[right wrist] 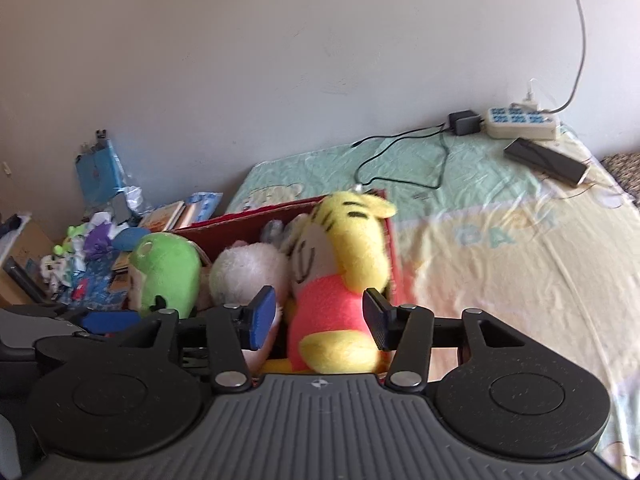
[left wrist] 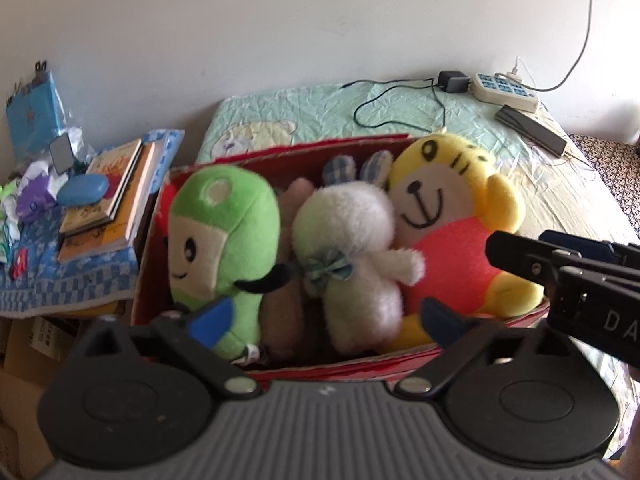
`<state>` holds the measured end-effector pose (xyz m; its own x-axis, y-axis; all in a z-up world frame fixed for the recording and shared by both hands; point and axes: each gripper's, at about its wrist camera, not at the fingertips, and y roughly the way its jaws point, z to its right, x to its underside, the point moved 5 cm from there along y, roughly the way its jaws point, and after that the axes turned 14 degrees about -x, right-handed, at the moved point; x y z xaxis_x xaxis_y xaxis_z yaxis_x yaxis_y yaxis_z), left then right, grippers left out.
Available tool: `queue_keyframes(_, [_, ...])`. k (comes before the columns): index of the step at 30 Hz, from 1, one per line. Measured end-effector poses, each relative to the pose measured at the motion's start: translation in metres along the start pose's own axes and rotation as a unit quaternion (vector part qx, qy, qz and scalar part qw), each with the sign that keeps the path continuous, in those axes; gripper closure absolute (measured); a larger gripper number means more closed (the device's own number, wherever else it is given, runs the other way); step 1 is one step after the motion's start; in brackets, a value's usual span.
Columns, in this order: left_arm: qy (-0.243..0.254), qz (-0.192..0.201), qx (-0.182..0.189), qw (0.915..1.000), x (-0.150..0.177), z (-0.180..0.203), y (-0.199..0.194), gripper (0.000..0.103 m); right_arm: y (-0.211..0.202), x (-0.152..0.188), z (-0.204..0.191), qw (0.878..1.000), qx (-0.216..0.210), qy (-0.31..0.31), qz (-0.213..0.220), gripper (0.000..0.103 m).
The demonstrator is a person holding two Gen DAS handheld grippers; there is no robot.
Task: Organize objects
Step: 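Withdraw the open right tool up from the red box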
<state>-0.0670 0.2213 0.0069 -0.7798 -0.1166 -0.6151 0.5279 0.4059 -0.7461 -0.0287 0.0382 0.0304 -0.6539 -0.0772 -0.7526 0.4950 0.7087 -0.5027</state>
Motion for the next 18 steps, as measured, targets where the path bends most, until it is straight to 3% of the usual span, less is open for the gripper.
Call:
queue_keyframes(5, [0.018,0.024,0.002,0.9995,-0.007,0.024,-0.021,0.001,-0.022,-0.004,0.021,0.998,0.054,0.013,0.015,0.049])
queue_keyframes(18, [0.072,0.019,0.022,0.997,-0.002,0.113,-0.046,0.001,-0.081,0.007,0.086,0.987,0.147,0.065,0.024,0.046])
